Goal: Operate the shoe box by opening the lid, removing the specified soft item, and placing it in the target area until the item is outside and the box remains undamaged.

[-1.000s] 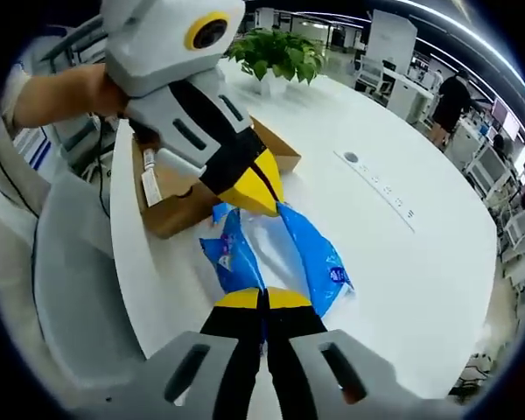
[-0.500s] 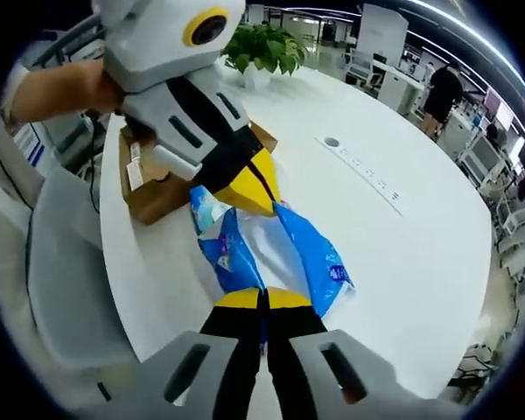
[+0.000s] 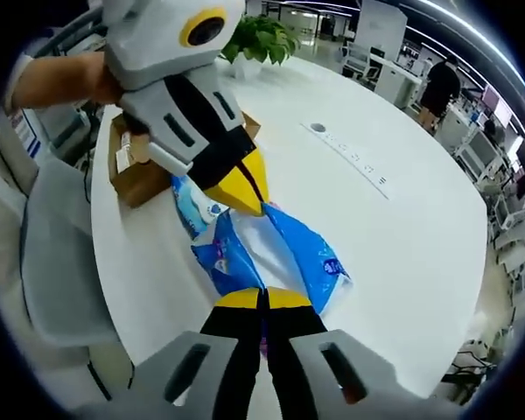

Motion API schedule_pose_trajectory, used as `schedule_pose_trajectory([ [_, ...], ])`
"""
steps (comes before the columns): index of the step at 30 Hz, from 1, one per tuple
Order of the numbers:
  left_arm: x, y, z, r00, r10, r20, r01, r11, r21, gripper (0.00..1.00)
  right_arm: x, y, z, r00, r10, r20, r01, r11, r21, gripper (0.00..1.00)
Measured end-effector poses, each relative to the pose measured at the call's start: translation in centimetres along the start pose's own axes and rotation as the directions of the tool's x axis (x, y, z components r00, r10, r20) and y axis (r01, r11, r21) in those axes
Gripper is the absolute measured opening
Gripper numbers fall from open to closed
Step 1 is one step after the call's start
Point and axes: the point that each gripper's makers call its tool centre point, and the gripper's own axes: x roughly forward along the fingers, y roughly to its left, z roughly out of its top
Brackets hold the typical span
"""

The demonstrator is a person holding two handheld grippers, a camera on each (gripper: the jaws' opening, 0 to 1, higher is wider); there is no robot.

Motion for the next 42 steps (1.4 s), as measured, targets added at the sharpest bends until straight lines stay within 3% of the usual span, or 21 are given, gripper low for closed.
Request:
schedule_pose_trajectory([
  [9,2.8,-0.8,0.0,0.999,-0.039,-0.017,0.039,0.999,0.015,0.00,0.7,-1.7,-2.7,0.999,-0.021,-0.027,0.022,0.999,0.029,0.00],
  [23,6.2,-0.5,-1.7,0.996,-0.068,-0.060,0.068,0.998,0.005,0.00,3.4,-2.6,-5.4,0.999,-0.017,-0.049,0.020,0.998,0.056,0.00],
  [31,7.2,-0.2,-3.4,0.994,-0.068,-0.081,0.068,0.998,-0.010,0.00,5.1,-2.1,-6.1,0.998,-0.006,-0.063,0.009,0.998,0.062,0.00],
  [42,7.0,0.6,-3.6,0.995,-0.056,-0.080,0.055,0.998,-0.014,0.00,5.8,-1.7,-5.6,0.998,0.004,-0.057,0.000,0.998,0.064,0.00],
])
